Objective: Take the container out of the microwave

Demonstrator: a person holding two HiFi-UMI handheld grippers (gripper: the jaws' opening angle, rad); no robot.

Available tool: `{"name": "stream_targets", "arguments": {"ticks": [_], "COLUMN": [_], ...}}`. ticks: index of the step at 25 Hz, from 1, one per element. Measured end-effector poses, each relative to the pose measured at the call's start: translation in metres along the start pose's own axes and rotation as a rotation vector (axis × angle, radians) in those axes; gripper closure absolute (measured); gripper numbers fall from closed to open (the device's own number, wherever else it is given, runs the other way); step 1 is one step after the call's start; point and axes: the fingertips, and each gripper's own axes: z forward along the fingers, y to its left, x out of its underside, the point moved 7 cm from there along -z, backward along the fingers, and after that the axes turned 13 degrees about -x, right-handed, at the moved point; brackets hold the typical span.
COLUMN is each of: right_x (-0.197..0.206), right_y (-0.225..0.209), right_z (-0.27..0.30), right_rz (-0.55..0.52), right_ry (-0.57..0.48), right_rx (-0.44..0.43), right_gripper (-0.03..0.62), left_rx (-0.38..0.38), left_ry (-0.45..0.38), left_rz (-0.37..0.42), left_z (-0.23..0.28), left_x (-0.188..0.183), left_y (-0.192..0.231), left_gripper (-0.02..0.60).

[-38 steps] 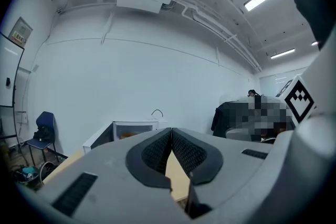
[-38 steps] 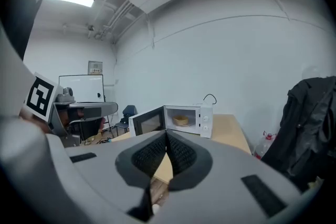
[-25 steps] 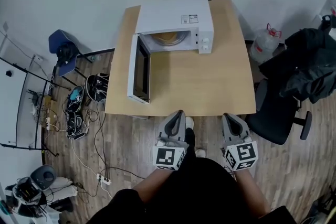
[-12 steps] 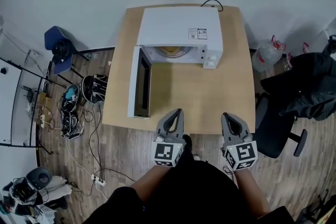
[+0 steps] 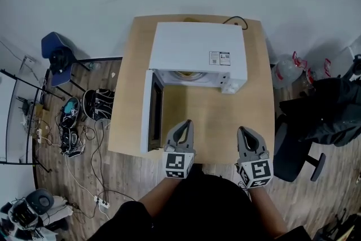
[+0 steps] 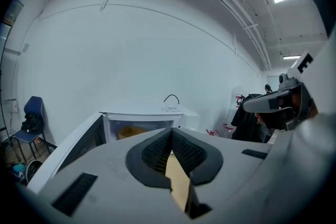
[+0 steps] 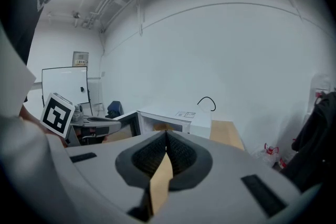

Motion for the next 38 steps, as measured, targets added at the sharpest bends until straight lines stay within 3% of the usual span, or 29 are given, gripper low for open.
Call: {"name": "stream_targets", "arguments": {"ticks": [7,16,23,33,38], "right_x": [-0.008,-0.014,-0.020,-0.010,0.000], "right_y": [-0.008,-0.017,-0.033,-0.073,-0.090], "right_z": [0.044,0.065,0.086,0.105,0.105], "right_rz": [0.011,0.008,0.008,0.049,0.087], "right_ry": [0.069,0.075,0.054,0.053,0.068], "right_rx": [0.008,0.021,-0.033,-0.063,-0.057], "right_gripper": [0.534,0.534,0.534,0.534,0.534], "left_rx": [0.038,0.008,-0.050,-0.074,-0.029], "left_ry": [0.029,0.059,0.029,0.106,0.145], "left_rz": [-0.006,-0.007,0.061,0.128,0.142], "left_z": [0.054,0.114,0.158,0.225,0.251], "left_x": [0.007,0.023,0.024,0.049,0.068], "left_y": [0.017,0.024,0.030,0.040,0.035], "left_gripper": [0.569,0.569,0.568,0.566,0.482]}}
